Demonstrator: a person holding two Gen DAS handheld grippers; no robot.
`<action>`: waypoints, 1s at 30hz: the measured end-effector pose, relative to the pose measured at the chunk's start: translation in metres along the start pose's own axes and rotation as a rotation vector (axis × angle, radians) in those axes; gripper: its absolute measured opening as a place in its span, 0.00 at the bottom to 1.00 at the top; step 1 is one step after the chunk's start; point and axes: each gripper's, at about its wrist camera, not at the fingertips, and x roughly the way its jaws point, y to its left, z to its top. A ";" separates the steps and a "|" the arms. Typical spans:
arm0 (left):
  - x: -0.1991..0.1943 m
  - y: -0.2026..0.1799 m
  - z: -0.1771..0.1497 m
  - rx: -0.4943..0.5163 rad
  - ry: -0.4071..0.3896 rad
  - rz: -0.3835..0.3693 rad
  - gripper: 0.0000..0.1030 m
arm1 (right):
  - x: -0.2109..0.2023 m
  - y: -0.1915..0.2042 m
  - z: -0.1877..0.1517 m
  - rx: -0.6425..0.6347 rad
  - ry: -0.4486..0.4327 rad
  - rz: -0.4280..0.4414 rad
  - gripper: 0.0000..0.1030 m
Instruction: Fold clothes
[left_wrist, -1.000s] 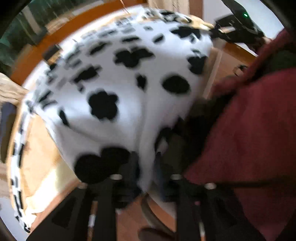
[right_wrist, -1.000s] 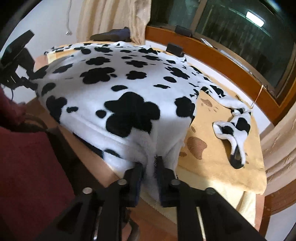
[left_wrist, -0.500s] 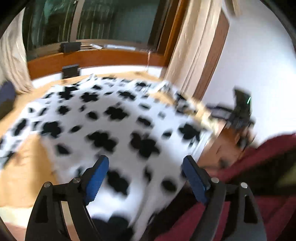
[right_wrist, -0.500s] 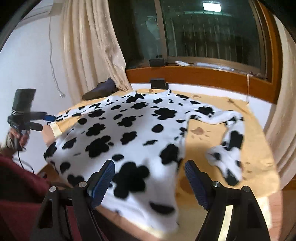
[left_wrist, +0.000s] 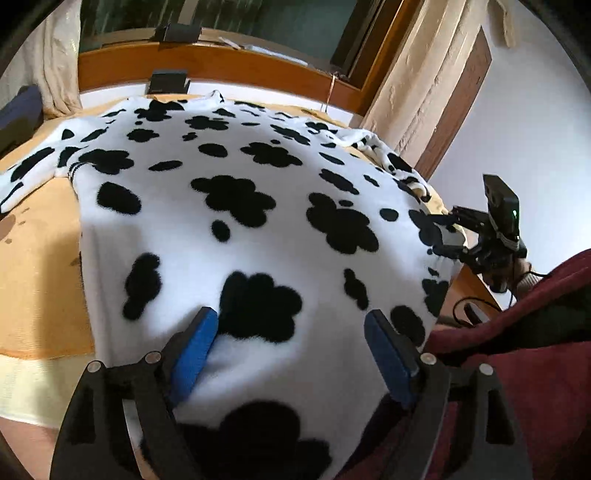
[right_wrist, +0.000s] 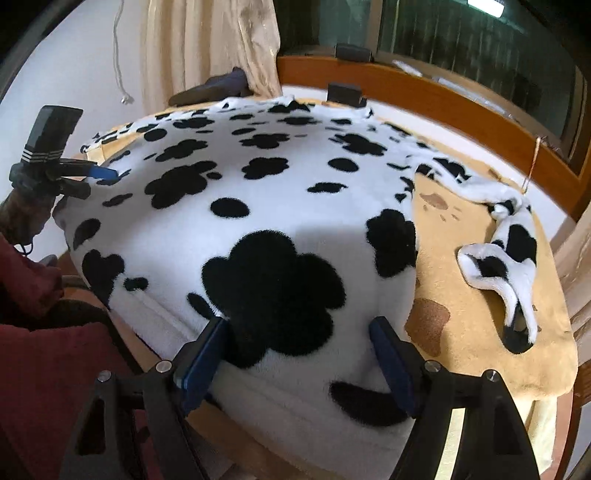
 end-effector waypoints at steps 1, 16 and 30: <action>-0.002 0.002 0.005 -0.019 0.011 -0.007 0.82 | -0.002 -0.002 0.005 -0.003 0.017 0.015 0.78; 0.030 0.013 0.039 -0.109 0.017 -0.057 1.00 | 0.016 -0.057 0.034 0.259 0.011 0.060 0.78; 0.050 -0.045 0.150 0.006 0.000 -0.094 1.00 | -0.044 -0.160 -0.014 0.502 -0.107 -0.219 0.77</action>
